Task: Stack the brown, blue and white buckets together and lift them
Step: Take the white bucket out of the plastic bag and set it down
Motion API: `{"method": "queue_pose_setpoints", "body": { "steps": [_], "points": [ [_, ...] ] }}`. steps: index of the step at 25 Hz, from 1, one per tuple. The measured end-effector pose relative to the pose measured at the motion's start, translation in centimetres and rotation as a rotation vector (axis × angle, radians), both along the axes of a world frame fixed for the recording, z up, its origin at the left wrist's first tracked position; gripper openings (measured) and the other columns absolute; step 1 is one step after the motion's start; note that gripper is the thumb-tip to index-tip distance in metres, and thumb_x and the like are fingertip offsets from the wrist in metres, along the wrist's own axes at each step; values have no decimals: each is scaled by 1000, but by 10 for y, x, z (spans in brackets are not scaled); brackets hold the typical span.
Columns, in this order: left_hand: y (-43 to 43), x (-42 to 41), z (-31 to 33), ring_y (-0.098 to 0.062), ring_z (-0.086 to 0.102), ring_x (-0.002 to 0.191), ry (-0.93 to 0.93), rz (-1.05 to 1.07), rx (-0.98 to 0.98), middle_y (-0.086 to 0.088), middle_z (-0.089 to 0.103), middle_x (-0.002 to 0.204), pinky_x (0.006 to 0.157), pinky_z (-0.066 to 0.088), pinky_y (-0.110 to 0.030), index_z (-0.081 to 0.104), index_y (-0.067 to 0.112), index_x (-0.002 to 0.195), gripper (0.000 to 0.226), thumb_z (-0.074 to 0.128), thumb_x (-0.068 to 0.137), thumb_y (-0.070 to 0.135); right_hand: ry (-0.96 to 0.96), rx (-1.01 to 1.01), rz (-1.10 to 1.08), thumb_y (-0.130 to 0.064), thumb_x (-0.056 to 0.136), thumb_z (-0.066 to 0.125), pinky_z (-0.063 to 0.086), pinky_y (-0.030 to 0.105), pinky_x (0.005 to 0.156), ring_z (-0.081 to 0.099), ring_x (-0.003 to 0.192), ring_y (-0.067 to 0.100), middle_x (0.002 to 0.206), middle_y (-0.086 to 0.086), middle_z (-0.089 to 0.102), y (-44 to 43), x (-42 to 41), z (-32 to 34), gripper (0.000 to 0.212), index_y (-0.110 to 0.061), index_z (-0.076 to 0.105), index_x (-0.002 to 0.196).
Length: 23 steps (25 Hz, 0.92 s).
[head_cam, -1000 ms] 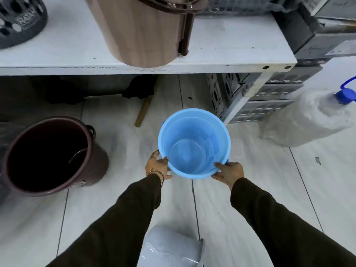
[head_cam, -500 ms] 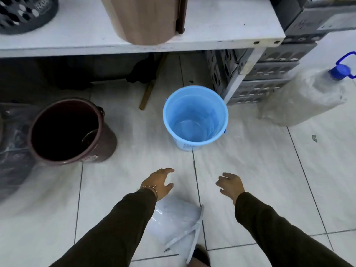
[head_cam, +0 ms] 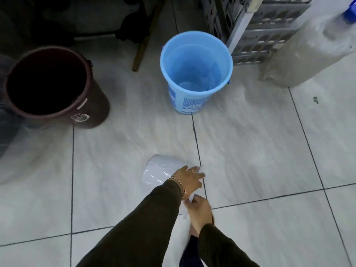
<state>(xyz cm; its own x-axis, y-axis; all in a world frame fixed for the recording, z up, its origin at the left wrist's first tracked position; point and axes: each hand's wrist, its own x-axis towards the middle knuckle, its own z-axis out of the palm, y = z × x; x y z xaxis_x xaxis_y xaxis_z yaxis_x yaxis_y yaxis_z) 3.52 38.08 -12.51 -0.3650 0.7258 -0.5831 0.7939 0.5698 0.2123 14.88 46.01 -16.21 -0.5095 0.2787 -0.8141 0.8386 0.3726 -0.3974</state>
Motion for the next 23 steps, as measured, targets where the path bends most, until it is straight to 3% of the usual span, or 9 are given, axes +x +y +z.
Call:
{"method": "queue_pose_setpoints", "body": {
  "steps": [3, 5, 7, 10, 13, 15, 17, 20, 23],
  "points": [
    [-44, -5, 14, -34, 15, 151, 192, 108, 117, -5, 30, 160, 123, 13, -54, 53, 20, 132, 41, 51, 92, 14, 292, 19, 145, -31, 91, 64, 58, 27, 73, 64, 68, 10, 75, -6, 70, -11, -20, 19, 15, -24, 63, 77],
    [-89, -12, 22, -36, 17, 151, 321, 127, 144, -7, 35, 157, 123, 5, -58, 53, 22, 128, 37, 47, 92, 14, 447, 73, 443, -23, 90, 62, 50, 21, 68, 65, 70, 13, 78, -5, 70, -16, -43, 36, 6, -23, 65, 85],
    [-126, -15, 21, -37, 20, 150, 373, 152, 124, -7, 44, 151, 122, 0, -59, 51, 24, 128, 37, 46, 94, 12, 584, 256, 813, -25, 91, 59, 42, 19, 69, 70, 79, 22, 88, 1, 76, -20, -65, 44, 16, -20, 71, 101],
    [-149, -3, 7, -35, 23, 150, 311, 309, 30, -6, 53, 143, 123, 8, -55, 49, 23, 132, 38, 42, 97, 10, 577, 442, 1230, -20, 95, 51, 50, 28, 73, 71, 88, 30, 98, 7, 76, -35, -90, 39, 23, -17, 68, 109],
    [-155, 29, -12, -34, 14, 152, 152, 484, -74, -11, 39, 154, 124, 10, -48, 40, 19, 142, 42, 38, 100, 22, 464, 480, 1516, -10, 95, 49, 52, 32, 75, 70, 84, 30, 96, 11, 74, -46, -87, 23, 19, -9, 66, 104],
    [-155, 51, -18, -33, 1, 154, 90, 518, -101, -12, 17, 164, 125, 3, -46, 24, 20, 151, 55, 40, 99, 28, 393, 463, 1550, -7, 95, 49, 54, 33, 80, 70, 88, 30, 99, 12, 73, -44, -76, 14, 19, -8, 65, 105],
    [-154, 63, -14, -32, -5, 154, 85, 529, -74, -10, 3, 166, 124, -3, -45, 12, 20, 155, 65, 40, 97, 21, 383, 404, 1485, -14, 95, 52, 51, 36, 99, 67, 106, 29, 114, 10, 71, -35, -69, 14, 26, -11, 62, 119],
    [-152, 48, 5, -27, 1, 154, 151, 630, 27, -4, 6, 167, 124, -5, -44, 11, 23, 155, 70, 37, 90, 16, 493, 307, 1353, -46, 87, 54, 21, 37, 124, 47, 136, 22, 143, 0, 56, -10, -89, 35, 61, -21, 46, 142],
    [-136, -4, 36, -20, 10, 154, 169, 843, 146, 2, 19, 164, 127, 4, -41, 17, 26, 154, 62, 31, 93, 24, 579, 287, 1002, -51, 93, 48, 17, 37, 125, 37, 144, 18, 153, -1, 44, 30, -145, 71, 63, -23, 37, 149]
  ]
}}
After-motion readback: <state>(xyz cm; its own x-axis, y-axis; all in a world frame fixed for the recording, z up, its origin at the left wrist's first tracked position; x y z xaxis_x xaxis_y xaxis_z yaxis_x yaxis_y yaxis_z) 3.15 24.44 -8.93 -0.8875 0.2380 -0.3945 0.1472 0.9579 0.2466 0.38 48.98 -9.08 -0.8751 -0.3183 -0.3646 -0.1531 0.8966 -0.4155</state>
